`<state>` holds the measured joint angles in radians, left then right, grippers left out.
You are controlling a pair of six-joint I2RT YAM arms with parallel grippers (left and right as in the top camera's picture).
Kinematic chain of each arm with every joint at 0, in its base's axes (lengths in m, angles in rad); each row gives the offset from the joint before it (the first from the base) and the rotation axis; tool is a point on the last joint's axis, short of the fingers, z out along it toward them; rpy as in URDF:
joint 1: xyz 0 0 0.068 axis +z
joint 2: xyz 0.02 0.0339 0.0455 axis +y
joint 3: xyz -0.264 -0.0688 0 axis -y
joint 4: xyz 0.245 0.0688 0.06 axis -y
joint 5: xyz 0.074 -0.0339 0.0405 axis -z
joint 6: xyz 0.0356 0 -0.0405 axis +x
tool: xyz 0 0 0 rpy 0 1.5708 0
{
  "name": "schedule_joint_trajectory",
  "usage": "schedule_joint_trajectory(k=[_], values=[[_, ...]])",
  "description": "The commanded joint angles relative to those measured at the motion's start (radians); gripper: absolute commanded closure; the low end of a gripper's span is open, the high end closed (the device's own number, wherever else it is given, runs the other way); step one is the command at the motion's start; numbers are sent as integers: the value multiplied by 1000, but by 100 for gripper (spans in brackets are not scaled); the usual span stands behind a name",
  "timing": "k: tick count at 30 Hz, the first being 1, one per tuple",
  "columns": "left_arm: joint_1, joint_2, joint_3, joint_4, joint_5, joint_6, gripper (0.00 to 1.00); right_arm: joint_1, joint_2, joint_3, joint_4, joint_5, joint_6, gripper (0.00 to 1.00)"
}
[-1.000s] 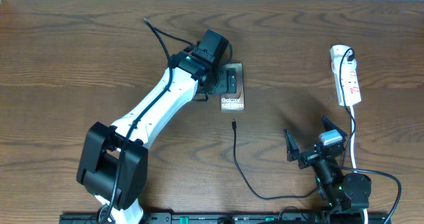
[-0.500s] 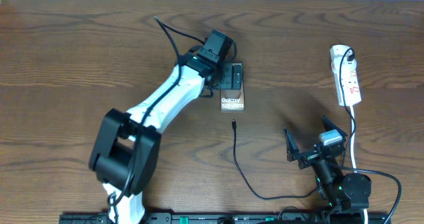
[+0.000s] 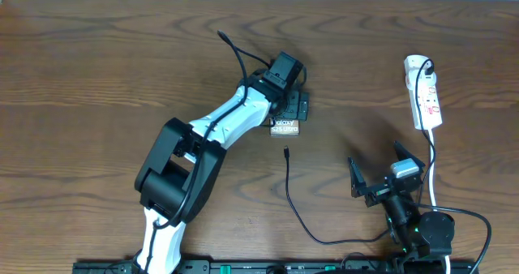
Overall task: Plug charger to phone and switch on socket
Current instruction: 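Move the left gripper forward over the Galaxy phone, then lower the left gripper and grasp the phone's long edges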
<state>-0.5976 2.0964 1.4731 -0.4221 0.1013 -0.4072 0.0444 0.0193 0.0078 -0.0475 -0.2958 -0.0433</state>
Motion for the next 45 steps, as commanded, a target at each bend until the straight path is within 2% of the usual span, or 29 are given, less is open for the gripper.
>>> schedule_joint_trajectory(k=[1,7,21,33,35,41,45], values=[[-18,10,-3,-1,-113,-52,2,-2,-2,-2,-4,1,12,1],[-42,12,-3,19,-193,-51,2,-2,-2,-2,-4,1,12,1],[-55,104,-3,73,-192,-85,2,-2,-2,-2,-4,1,12,1],[-55,114,-3,47,-192,-74,2,-2,-2,-2,-4,1,12,1],[-57,114,-3,29,-192,-74,12,-2,-2,-2,-4,1,12,1],[-60,115,-3,-29,-205,-80,24,-2,-2,-2,-4,1,12,1],[-60,115,-3,-89,-245,-100,24,-2,-2,-2,-4,1,12,1]])
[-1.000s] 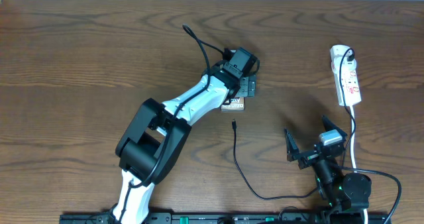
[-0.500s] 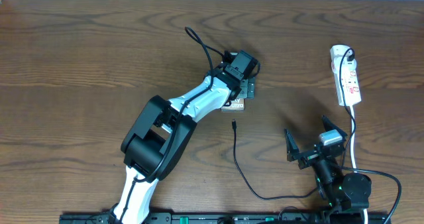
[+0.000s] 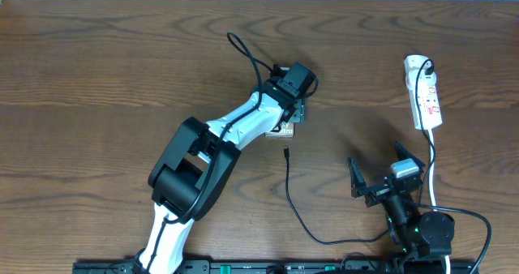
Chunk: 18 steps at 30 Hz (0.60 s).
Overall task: Plug charger to phone and switch on socket
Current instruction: 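Lower the left gripper and grasp the phone's long edges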
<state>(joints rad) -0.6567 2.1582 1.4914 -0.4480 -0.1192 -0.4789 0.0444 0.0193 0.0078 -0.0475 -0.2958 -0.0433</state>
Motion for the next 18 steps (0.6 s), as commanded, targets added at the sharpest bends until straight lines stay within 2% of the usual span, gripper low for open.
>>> schedule_joint_trajectory(k=[1,13,18], values=[[-1,53,-21,-79,-24,-29,26,-2,-2,-2,-4,1,12,1],[-1,53,-21,-324,-23,-77,27,-2,-2,-2,-4,1,12,1],[-1,53,-21,-359,-24,-77,26,-2,-2,-2,-4,1,12,1]])
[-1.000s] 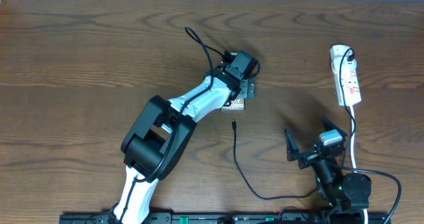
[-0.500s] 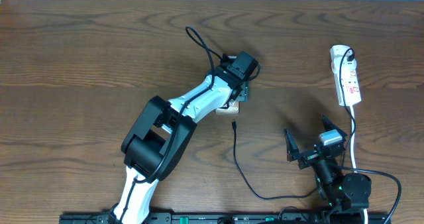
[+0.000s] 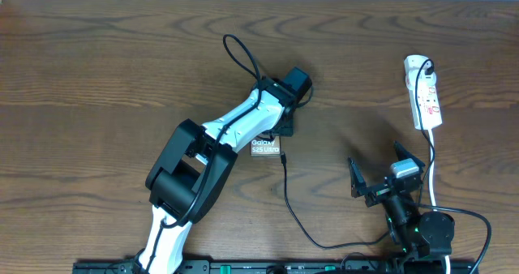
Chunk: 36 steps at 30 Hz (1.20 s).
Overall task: Plug charger to phone and switch on socket
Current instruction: 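Lower the left gripper and grasp the phone's long edges, then lift the phone with the left gripper and hold it upright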
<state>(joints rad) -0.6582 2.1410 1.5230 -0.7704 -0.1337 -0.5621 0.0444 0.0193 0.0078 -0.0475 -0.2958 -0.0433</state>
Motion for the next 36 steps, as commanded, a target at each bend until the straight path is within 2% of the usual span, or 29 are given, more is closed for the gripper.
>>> schedule_joint_trajectory(k=[1,4,7,8,10,13,17,23,36], values=[[1,70,-53,-24,-10,7,22,-2,-2,-2,-4,1,12,1],[5,70,-53,29,-10,7,15,-2,-2,-2,-4,1,12,1],[11,70,-53,66,-11,6,14,-2,-2,-2,-4,1,12,1],[14,70,-53,71,-10,6,14,-2,-2,-2,-4,1,12,1],[21,70,-53,73,-11,6,7,-2,-2,-2,-4,1,12,1],[34,70,-53,76,-10,6,7,-2,-2,-2,-4,1,12,1],[43,70,-53,76,-8,6,0,-2,-2,-2,-4,1,12,1],[42,70,-53,51,80,6,2,-2,-2,-2,-4,1,12,1],[41,70,-53,-38,82,7,2,-2,-2,-2,-4,1,12,1]])
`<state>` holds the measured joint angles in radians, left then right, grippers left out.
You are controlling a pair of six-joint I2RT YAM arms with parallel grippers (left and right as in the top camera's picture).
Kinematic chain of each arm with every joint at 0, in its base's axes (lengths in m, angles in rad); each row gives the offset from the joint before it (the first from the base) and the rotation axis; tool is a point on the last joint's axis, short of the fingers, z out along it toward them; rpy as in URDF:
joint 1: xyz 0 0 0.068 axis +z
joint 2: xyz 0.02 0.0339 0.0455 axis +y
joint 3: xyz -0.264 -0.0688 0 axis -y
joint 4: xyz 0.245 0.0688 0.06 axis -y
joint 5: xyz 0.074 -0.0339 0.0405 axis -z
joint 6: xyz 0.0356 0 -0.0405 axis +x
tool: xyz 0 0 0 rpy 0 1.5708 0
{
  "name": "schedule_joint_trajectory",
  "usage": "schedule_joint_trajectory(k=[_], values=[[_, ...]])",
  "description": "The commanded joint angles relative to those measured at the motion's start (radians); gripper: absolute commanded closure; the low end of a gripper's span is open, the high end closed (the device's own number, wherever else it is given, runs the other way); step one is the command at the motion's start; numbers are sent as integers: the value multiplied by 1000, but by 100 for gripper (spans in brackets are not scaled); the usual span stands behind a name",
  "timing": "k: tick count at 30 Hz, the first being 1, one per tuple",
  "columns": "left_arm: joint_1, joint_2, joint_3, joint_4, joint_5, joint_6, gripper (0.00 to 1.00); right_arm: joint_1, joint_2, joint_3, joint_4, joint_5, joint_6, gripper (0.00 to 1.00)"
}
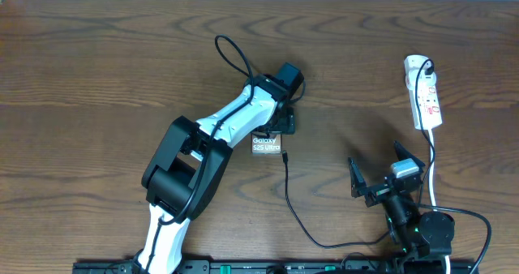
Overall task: Plug charger to phone and switch on socket
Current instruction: 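Lift the phone with the left gripper and hold it upright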
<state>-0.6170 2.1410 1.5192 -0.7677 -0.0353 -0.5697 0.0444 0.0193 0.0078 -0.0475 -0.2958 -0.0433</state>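
The phone (266, 143), with a pale "Galaxy S25 Ultra" label facing up, lies at the table's middle. My left gripper (285, 125) is over its far right end and appears shut on it; the wrist hides the fingers. The black charger cable (290, 194) ends in a plug tip (285, 154) lying just below the phone's right corner, close to it or touching it. The white power strip (425, 92) lies at the right with a plug in its far end. My right gripper (381, 170) rests open near the front right, holding nothing.
The black cable loops along the front edge toward the right arm's base (422, 229). A white cord (432, 164) runs from the power strip down past the right gripper. The left arm's own black cable (231, 51) arches above its wrist.
My left gripper and the phone have shifted slightly toward the far side. The phone's label has moved a little up and away from the cable tip. The right arm has not moved.
First the left gripper was at the phone right of centre, with the cable tip well below it. Then the wrist turned over the phone. Later the phone sat lower and further left, its corner by the cable tip, and now it is a touch higher.
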Motion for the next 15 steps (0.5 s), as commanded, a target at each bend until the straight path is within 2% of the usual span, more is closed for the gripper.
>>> schedule_joint_trajectory(k=[1,15], values=[[0,70,-49,-40,-17,15,2,-2,-2,-2,-4,1,12,1],[0,70,-49,-35,-18,14,2,-2,-2,-2,-4,1,12,1]])
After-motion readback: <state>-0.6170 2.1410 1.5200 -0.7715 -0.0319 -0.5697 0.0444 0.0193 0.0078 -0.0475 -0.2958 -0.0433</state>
